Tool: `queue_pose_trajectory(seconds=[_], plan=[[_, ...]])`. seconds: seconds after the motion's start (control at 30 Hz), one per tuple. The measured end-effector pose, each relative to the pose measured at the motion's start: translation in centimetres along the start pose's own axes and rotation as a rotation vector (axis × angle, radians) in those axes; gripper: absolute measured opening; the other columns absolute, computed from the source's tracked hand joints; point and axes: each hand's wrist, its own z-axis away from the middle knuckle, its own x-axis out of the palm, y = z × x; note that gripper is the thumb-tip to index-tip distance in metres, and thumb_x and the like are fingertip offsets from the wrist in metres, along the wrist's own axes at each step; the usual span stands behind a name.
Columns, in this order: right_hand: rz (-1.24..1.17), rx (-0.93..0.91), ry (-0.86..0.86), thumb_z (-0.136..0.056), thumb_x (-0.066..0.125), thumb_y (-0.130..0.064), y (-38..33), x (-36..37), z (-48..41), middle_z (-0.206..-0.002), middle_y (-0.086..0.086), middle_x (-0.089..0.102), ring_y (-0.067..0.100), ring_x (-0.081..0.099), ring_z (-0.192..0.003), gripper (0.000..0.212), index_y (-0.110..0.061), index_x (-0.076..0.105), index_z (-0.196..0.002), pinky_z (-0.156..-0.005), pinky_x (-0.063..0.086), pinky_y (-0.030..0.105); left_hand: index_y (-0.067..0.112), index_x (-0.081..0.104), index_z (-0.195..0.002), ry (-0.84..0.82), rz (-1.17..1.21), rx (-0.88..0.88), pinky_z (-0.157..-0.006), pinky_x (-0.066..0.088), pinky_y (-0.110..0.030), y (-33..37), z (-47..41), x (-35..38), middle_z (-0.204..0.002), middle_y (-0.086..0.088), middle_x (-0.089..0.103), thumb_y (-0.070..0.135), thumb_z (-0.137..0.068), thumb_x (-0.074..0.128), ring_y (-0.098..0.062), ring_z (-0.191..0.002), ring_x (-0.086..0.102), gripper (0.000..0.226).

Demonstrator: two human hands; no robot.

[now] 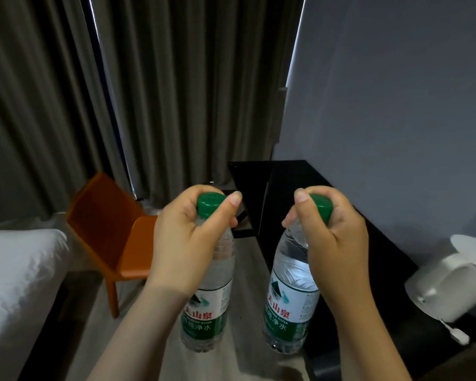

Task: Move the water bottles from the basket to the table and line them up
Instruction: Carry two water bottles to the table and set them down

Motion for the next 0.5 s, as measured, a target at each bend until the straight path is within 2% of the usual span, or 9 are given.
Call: queue_pose_trajectory(seconds=[0.13,0.23,0.33,0.5], plan=[[-0.032,-0.008,-0.009,-0.091,0.056,-0.036,3.3,2.1,-5.9,-0.069,-0.002,0.068,0.005,0.063,-0.059,0.018,-0.024,0.061,-0.078,-0.054,0.046,0.007,0.018,0.064,-0.067,0.032,-0.023,-0.002,-0.062,0.043,-0.006,-2.5,-5.9,2.5,-0.068,0.01,0.068,0.05,-0.075,0.056,0.001,-0.069,0.062,0.034],[-0.038,-0.02,-0.028,-0.091,0.056,-0.035,5.5,3.2,-10.2,-0.067,-0.002,0.067,0.003,0.062,-0.058,0.019,-0.022,0.061,-0.077,-0.054,0.045,0.007,0.019,0.063,-0.068,0.033,-0.024,-0.008,-0.058,0.046,-0.009,-4.0,-10.0,4.3,-0.068,0.011,0.068,0.05,-0.075,0.058,-0.001,-0.065,0.062,0.032],[-0.032,-0.029,-0.035,-0.09,0.057,-0.035,7.6,4.3,-14.1,-0.066,-0.003,0.066,0.002,0.062,-0.059,0.02,-0.02,0.061,-0.077,-0.055,0.044,0.006,0.016,0.064,-0.07,0.051,0.004,-0.021,-0.052,0.047,-0.01,-5.8,-13.5,5.9,-0.069,0.004,0.068,0.042,-0.081,0.066,-0.005,-0.06,0.062,0.028],[-0.038,-0.002,-0.046,-0.089,0.058,-0.035,11.4,5.8,-18.8,-0.068,0.0,0.066,0.007,0.063,-0.063,0.018,-0.019,0.062,-0.08,-0.06,0.047,0.012,0.014,0.064,-0.071,0.018,-0.022,-0.048,-0.051,0.045,-0.01,-9.1,-18.4,8.1,-0.07,0.0,0.068,0.035,-0.083,0.063,-0.01,-0.062,0.062,0.024]])
